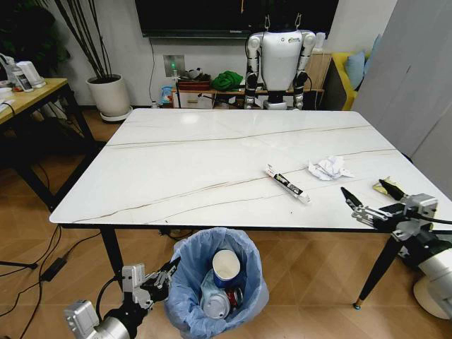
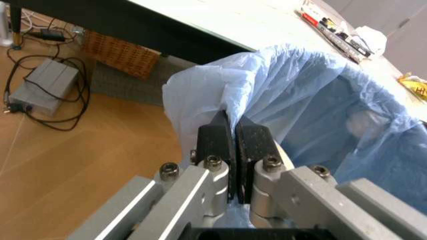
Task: Pick up the trash bin and place the trash from the table into it.
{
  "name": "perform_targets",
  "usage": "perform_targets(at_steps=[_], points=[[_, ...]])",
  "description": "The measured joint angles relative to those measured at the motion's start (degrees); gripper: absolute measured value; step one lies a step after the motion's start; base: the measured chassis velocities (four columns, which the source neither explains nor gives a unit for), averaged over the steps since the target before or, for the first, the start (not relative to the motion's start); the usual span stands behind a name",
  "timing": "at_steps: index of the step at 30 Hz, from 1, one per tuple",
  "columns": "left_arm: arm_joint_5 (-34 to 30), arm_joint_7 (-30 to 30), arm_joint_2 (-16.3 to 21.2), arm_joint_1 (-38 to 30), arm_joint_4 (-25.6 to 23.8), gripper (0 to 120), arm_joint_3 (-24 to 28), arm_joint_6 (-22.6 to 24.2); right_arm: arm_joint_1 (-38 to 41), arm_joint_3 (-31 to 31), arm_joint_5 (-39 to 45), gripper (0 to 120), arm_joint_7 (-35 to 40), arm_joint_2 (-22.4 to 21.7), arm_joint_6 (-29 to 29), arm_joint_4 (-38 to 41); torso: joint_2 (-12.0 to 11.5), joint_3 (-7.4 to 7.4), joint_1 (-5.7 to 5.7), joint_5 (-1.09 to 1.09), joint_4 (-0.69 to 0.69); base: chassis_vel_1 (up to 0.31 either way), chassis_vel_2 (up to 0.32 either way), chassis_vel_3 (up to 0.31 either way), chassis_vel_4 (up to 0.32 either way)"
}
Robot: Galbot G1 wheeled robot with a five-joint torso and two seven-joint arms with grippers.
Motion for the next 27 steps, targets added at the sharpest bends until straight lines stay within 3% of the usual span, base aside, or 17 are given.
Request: perform_targets(at_steps=[4, 8, 12, 18, 27], points=[[-0.1, -0.1, 0.0, 0.1, -0.2, 0, -0.3, 0.0, 0.6, -2.0, 4.9, 100, 4.4, -7.5, -3.0, -0.1, 0.0, 0.00, 0.00, 0.00, 0.01, 0.000, 0.000, 0.000, 0.000], [-0.1, -0.1, -0.3, 0.2, -0.4, 0, -0.4, 0.1, 1.5, -3.4, 8.3, 100, 6.1, -11.7, -4.5, -0.8, 0.0, 0.00, 0.00, -0.01, 0.03, 0.000, 0.000, 0.000, 0.000], [0.0, -0.2, -0.7, 0.4, -0.6, 0, -0.9, 0.2, 6.4, -8.4, 13.8, 100, 8.7, -19.4, -6.8, -3.7, 0.0, 0.00, 0.00, -0.01, 0.01, 0.000, 0.000, 0.000, 0.000], [0.2, -0.3, -1.3, 0.4, -0.5, 0, -1.2, 0.3, 16.9, -18.4, 18.6, 100, 10.8, -24.4, -7.6, -7.8, 0.0, 0.00, 0.00, -0.01, 0.03, 0.000, 0.000, 0.000, 0.000], [0.3, -0.4, -1.6, 0.1, 0.3, 0, -1.2, 0.4, 21.0, -25.1, 19.0, 100, 9.8, -26.3, -7.1, -12.1, 0.0, 0.00, 0.00, 0.00, -0.01, 0.000, 0.000, 0.000, 0.000]])
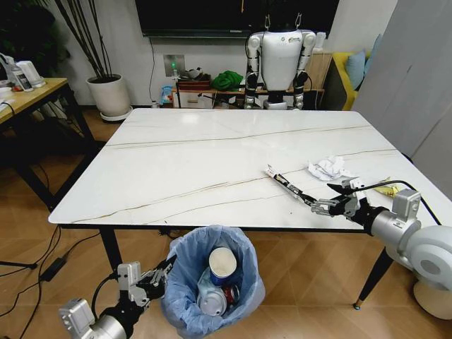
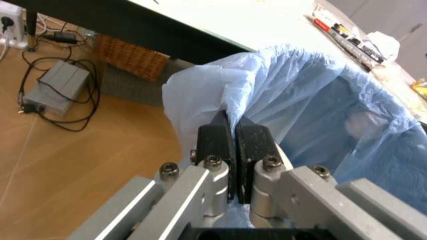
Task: Pick up the trash bin and place the trash from the table into it.
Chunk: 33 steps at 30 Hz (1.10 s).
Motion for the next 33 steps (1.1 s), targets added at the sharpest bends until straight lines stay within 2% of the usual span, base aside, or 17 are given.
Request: perform_targets(at_steps=[2, 11, 20, 23, 33], points=[[0.0, 0.0, -0.1, -0.1, 0.3, 0, 0.1, 0.0, 3.9, -4.3, 1.2, 100, 0.0, 0.0, 0.1, -1.2, 0.0, 0.00, 0.00, 0.00, 0.01, 0.000, 0.000, 0.000, 0.000], [-0.2, -0.2, -0.2, -0.8, 0.8, 0, 0.1, 0.1, 12.2, -12.9, 3.5, 100, -0.3, -0.6, 0.1, -4.9, 0.0, 0.00, 0.00, 0.00, 0.01, 0.000, 0.000, 0.000, 0.000], [-0.3, -0.3, -0.1, -0.8, 0.9, 0, -0.2, 0.1, 19.2, -18.9, 4.4, 100, -0.4, 0.0, 0.2, -7.0, 0.0, 0.00, 0.00, -0.01, 0.02, 0.000, 0.000, 0.000, 0.000], [-0.5, -0.4, -0.1, -0.9, 1.0, 0, -0.3, 0.1, 22.8, -22.7, 4.6, 100, -0.4, 0.5, 0.2, -8.1, 0.0, 0.00, 0.00, -0.01, 0.02, 0.000, 0.000, 0.000, 0.000], [-0.7, -0.4, -0.2, -1.0, 1.2, 0, -0.6, 0.1, 26.8, -27.7, 4.6, 100, -0.5, 1.7, 0.2, -10.4, 0.0, 0.00, 0.00, -0.01, 0.02, 0.000, 0.000, 0.000, 0.000]])
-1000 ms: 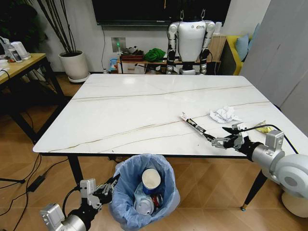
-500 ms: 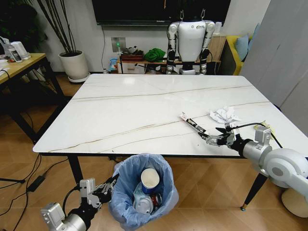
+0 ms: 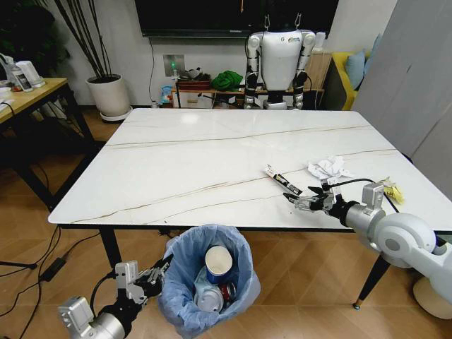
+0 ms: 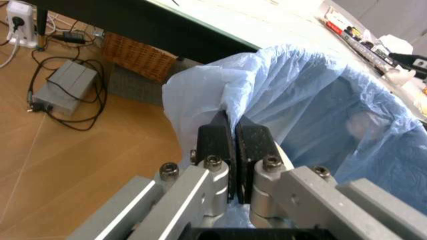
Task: Pick up the trash bin and place the trash from the table into it.
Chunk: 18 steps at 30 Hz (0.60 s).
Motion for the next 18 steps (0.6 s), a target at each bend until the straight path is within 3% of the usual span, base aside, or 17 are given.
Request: perform_targets(at_steps=[6, 8, 9, 16, 18], points=[[-0.1, 0.0, 0.0, -0.1, 0.1, 0, -0.1, 0.0, 1.0, -1.0, 0.0, 98, -0.1, 0.3, 0.0, -0.9, 0.0, 0.00, 0.00, 0.00, 0.00, 0.000, 0.000, 0.000, 0.000], [-0.3, -0.1, 0.0, -0.2, 0.1, 0, -0.2, 0.0, 1.8, -1.8, 0.0, 82, -0.2, 0.4, 0.0, -1.5, 0.0, 0.00, 0.00, 0.00, 0.00, 0.000, 0.000, 0.000, 0.000], [-0.3, -0.1, 0.0, -0.2, 0.1, 0, -0.2, 0.0, 1.8, -1.8, 0.0, 82, -0.2, 0.4, 0.0, -1.5, 0.0, 0.00, 0.00, 0.00, 0.00, 0.000, 0.000, 0.000, 0.000], [-0.7, -0.3, 0.2, -0.4, 0.4, 0, -0.3, 0.1, 2.9, -2.9, 0.1, 49, -0.5, 0.7, 0.1, -2.7, 0.0, 0.00, 0.00, 0.00, 0.00, 0.000, 0.000, 0.000, 0.000], [-0.8, -0.3, 0.2, -0.5, 0.5, 0, -0.3, 0.1, 2.8, -2.9, 0.1, 45, -0.5, 0.7, 0.1, -2.7, 0.0, 0.00, 0.00, 0.00, 0.00, 0.000, 0.000, 0.000, 0.000]])
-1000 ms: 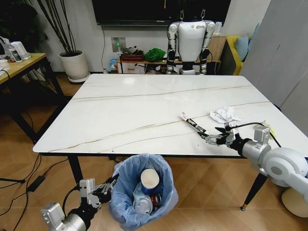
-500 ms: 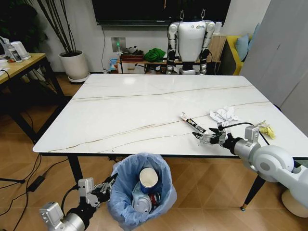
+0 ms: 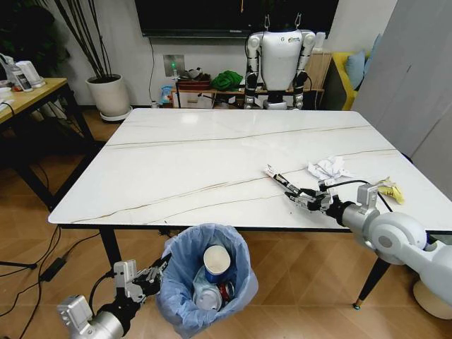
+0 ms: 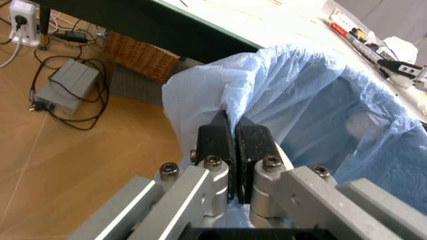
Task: Pick up the trash bin and place the trash from the table into it.
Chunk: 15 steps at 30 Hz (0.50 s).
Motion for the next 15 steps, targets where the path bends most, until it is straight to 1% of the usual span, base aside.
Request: perform_targets(at_steps=[3, 4, 7, 8, 9, 10, 11, 12, 15], points=[[-0.3, -0.1, 0.3, -0.2, 0.3, 0, 0.0, 0.0, -0.3, 0.1, -0.1, 30, -0.1, 0.0, 0.1, 0.0, 0.0, 0.00, 0.00, 0.00, 0.00, 0.000, 0.000, 0.000, 0.000], [-0.3, -0.1, 0.3, -0.2, 0.3, 0, 0.0, 0.0, -0.3, 0.1, -0.1, 30, -0.1, 0.0, 0.1, 0.0, 0.0, 0.00, 0.00, 0.00, 0.00, 0.000, 0.000, 0.000, 0.000], [-0.4, -0.2, 0.3, -0.3, 0.4, 0, 0.3, 0.0, -0.7, 0.4, -0.4, 15, -0.1, 0.0, 0.1, 0.2, 0.0, 0.00, 0.00, 0.00, 0.00, 0.000, 0.000, 0.000, 0.000], [-0.4, -0.2, 0.3, -0.3, 0.4, 0, 0.3, 0.0, -0.7, 0.4, -0.4, 15, -0.1, 0.0, 0.1, 0.2, 0.0, 0.00, 0.00, 0.00, 0.00, 0.000, 0.000, 0.000, 0.000], [-0.5, -0.2, 0.4, -0.4, 0.4, 0, 0.3, 0.0, -1.0, 0.7, -0.5, 11, -0.2, 0.0, 0.2, 0.3, 0.0, 0.00, 0.00, 0.00, 0.00, 0.000, 0.000, 0.000, 0.000], [-0.5, -0.2, 0.4, -0.4, 0.4, 0, 0.3, 0.0, -1.0, 0.7, -0.5, 11, -0.2, 0.0, 0.2, 0.4, 0.0, 0.00, 0.00, 0.00, 0.00, 0.000, 0.000, 0.000, 0.000], [-0.6, -0.2, 0.5, -0.4, 0.4, 0, 0.3, 0.0, -1.3, 1.1, -0.5, 2, -0.3, -0.1, 0.2, 0.6, 0.0, 0.00, 0.00, 0.00, 0.00, 0.000, 0.000, 0.000, 0.000], [-0.6, -0.2, 0.5, -0.4, 0.4, 0, 0.3, 0.0, -1.5, 1.3, -0.4, 0, -0.3, -0.2, 0.2, 0.7, 0.0, 0.00, 0.00, 0.00, 0.00, 0.000, 0.000, 0.000, 0.000], [-0.6, -0.3, 0.6, -0.3, 0.2, 0, 0.3, 0.0, -2.8, 2.7, -0.4, 0, -0.3, -0.6, 0.2, 1.1, 0.0, 0.00, 0.00, 0.00, 0.01, 0.000, 0.000, 0.000, 0.000]])
